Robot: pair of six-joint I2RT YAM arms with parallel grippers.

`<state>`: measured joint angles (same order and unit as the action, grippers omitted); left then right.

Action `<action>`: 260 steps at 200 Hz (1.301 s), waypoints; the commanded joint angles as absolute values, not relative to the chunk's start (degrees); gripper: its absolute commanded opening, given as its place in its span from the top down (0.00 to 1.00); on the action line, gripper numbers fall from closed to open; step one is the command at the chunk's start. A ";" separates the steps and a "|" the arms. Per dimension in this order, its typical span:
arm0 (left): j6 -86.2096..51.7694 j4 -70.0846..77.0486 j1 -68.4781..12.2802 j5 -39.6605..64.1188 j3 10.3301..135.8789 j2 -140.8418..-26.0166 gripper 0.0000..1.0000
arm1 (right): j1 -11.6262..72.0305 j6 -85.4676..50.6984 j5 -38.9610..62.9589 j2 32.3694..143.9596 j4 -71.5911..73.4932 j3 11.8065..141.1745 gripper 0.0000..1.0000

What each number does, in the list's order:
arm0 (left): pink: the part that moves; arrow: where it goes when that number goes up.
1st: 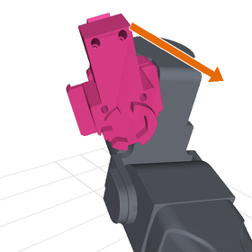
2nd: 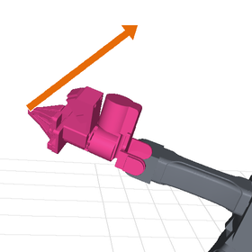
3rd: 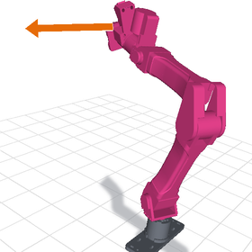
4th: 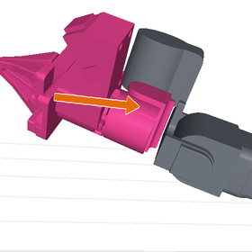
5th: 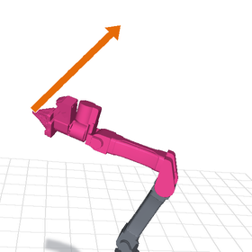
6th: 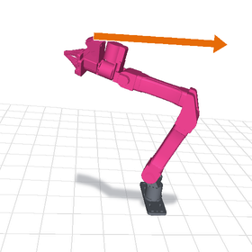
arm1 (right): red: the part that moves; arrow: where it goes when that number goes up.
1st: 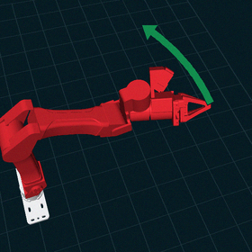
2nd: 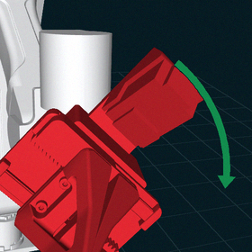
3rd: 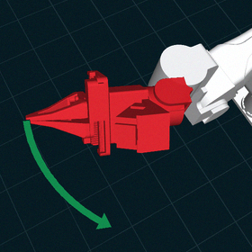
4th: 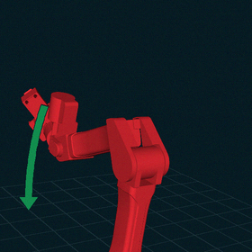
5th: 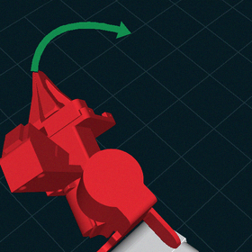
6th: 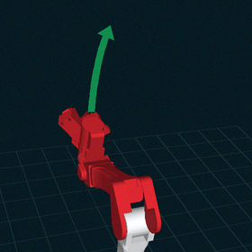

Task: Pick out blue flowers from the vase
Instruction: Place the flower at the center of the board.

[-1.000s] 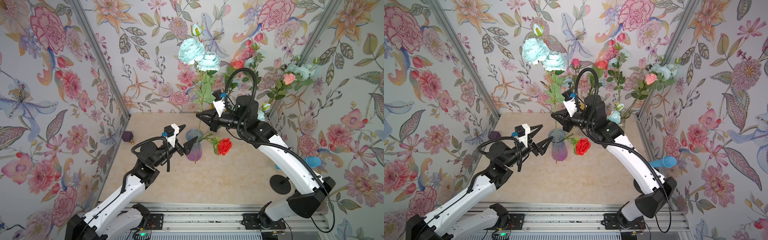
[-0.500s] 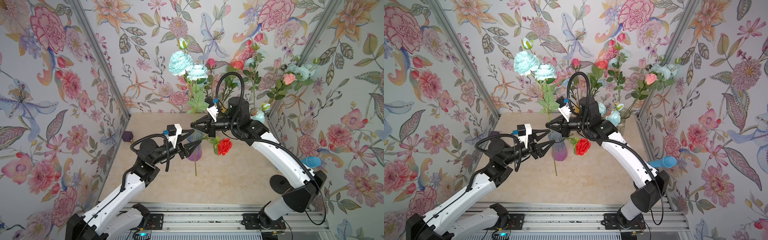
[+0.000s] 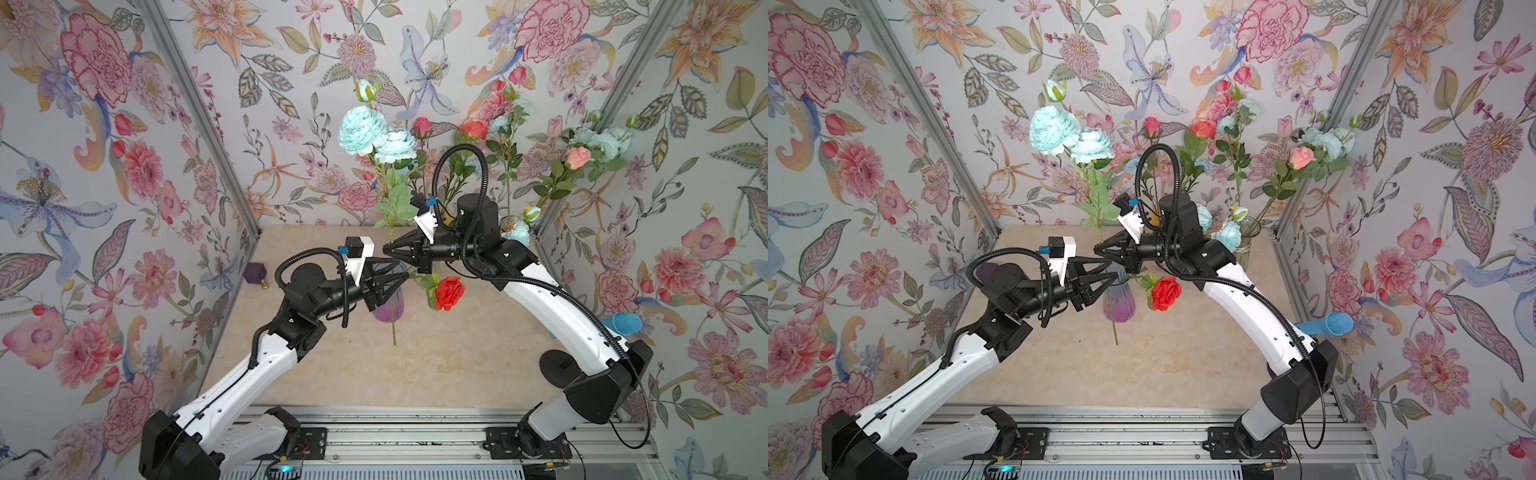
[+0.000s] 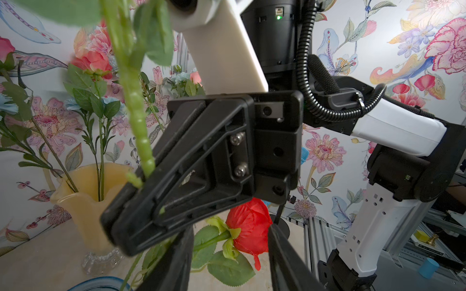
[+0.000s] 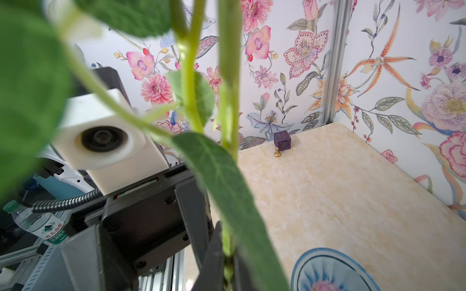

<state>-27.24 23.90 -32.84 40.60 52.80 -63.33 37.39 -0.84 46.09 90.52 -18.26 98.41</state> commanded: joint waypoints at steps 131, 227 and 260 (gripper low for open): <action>-28.57 17.39 -31.52 36.91 54.57 -59.32 0.49 | 43.14 3.35 41.78 86.63 -21.81 99.82 1.00; -27.69 14.41 -31.52 36.75 55.46 -58.77 0.55 | 43.22 3.35 34.35 86.66 -22.14 100.15 1.00; -27.66 14.41 -31.52 36.30 55.37 -58.60 0.76 | 43.32 3.43 34.80 86.68 -22.06 100.24 1.00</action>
